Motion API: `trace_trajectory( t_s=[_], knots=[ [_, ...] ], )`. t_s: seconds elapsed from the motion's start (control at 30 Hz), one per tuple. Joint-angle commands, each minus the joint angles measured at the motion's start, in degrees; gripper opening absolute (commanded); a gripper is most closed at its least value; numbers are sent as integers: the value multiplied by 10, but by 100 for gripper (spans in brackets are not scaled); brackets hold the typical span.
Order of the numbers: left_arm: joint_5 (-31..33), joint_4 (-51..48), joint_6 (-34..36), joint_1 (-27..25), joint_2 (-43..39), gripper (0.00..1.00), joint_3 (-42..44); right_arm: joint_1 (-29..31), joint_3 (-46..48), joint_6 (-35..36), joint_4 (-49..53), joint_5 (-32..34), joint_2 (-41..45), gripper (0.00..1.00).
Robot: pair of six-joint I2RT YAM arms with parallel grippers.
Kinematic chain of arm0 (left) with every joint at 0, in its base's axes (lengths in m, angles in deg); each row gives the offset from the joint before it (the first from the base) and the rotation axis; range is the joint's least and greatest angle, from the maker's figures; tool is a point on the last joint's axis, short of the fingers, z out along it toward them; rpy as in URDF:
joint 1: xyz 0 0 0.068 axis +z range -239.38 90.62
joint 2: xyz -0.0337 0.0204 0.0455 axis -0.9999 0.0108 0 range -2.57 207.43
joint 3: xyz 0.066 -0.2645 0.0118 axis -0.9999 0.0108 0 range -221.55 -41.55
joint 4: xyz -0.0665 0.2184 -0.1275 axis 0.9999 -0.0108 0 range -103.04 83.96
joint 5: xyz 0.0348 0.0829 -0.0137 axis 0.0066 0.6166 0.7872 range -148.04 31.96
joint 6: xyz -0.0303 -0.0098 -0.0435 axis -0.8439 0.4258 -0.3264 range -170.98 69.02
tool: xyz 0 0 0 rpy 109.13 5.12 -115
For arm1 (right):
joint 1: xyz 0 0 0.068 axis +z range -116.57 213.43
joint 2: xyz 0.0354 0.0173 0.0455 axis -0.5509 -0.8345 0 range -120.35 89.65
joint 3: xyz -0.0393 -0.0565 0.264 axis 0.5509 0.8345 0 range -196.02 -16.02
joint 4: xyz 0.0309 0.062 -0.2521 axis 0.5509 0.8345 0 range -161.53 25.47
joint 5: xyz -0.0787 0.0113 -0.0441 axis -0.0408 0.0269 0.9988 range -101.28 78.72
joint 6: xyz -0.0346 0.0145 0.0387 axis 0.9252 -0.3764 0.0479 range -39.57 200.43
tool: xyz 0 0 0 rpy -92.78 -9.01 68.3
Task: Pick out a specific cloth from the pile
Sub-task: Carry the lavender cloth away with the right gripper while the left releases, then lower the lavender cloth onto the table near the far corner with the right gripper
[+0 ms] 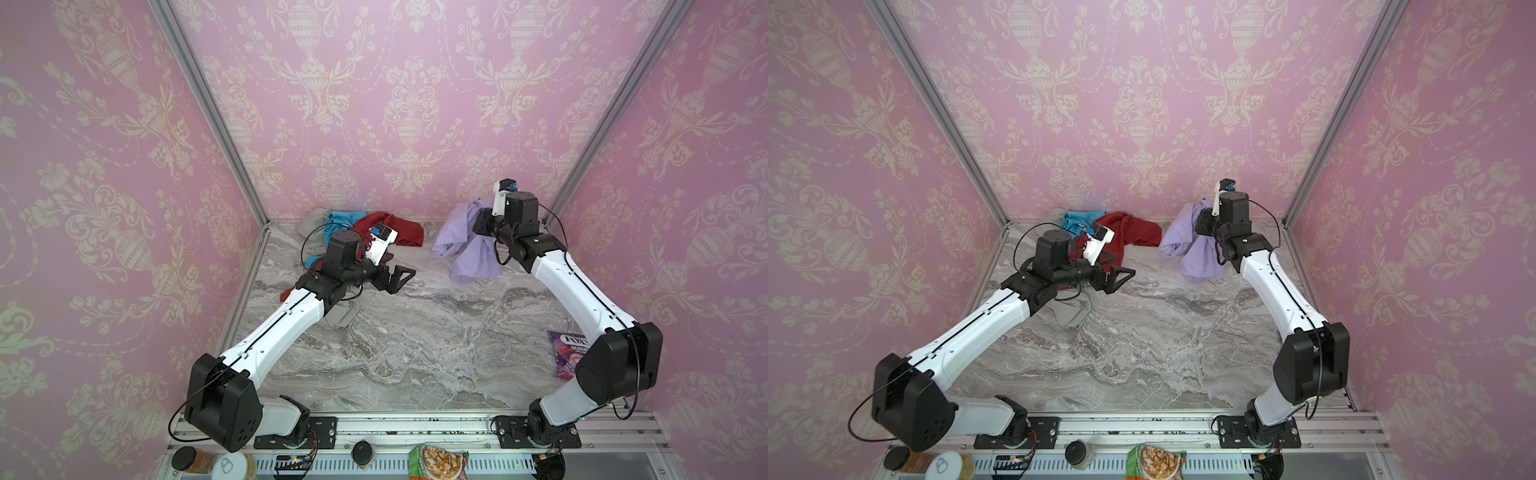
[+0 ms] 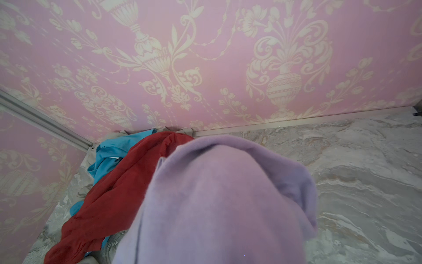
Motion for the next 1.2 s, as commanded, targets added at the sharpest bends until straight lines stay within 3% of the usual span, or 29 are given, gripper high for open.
trace_trajectory(
  t_s=[0.0, 0.27, 0.47, 0.7, 1.17],
  knots=[
    [12, 15, 13, -6, -14, 99, 14, -26, -42, 20, 3, 7, 3, 0],
    [7, 35, 2, -9, -7, 99, 31, -90, -58, -4, -17, 20, -56, 0],
    [11, 34, 8, -9, -10, 99, 36, -143, 14, -50, -83, 30, -62, 0],
    [12, 37, 7, -9, -14, 99, 40, -204, 80, -55, -94, 53, -47, 0],
    [23, 38, 11, -9, -23, 99, 47, -218, 103, -60, -110, 170, 8, 0]
  ],
)
